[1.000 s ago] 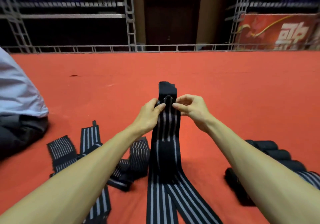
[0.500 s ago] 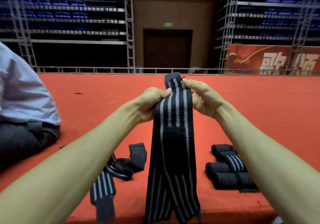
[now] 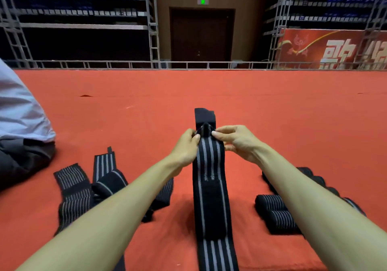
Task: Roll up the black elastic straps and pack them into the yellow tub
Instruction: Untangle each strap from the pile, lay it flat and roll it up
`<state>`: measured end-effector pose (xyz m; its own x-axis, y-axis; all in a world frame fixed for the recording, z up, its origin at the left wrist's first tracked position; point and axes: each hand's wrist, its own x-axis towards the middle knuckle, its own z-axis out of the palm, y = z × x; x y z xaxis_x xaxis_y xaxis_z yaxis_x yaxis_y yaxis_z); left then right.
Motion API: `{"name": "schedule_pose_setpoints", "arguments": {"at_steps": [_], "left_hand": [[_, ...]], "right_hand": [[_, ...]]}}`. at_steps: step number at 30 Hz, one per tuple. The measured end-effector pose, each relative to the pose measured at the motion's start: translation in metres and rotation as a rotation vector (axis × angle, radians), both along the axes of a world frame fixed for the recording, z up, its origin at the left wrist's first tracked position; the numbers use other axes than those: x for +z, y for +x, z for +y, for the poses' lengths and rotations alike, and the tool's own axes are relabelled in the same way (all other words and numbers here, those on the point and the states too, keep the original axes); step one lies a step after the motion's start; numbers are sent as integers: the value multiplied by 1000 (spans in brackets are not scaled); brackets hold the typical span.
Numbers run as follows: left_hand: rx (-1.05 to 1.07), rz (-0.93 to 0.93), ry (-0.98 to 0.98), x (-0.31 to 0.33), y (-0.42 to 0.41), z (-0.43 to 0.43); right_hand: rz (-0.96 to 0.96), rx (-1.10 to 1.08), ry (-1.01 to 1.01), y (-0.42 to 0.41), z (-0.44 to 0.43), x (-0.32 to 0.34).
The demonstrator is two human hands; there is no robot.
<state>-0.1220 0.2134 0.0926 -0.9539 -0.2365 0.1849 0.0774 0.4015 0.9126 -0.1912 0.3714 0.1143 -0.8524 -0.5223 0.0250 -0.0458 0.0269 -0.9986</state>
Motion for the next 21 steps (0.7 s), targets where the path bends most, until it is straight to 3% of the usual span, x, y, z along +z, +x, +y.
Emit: {"name": "schedule_pose_setpoints", "arguments": {"at_steps": [6,13,21], "left_hand": [[72,95,147,-76,-46,2],[109,64,198,-160,-77,-7],[38,120,332,-186,-83,-14]], "right_hand": [[-85,-79,-50,-48,-17,-84],[-224,-196,-194,-60,-35,-178],[-160,-181,-273,-67,-39,-203]]}}
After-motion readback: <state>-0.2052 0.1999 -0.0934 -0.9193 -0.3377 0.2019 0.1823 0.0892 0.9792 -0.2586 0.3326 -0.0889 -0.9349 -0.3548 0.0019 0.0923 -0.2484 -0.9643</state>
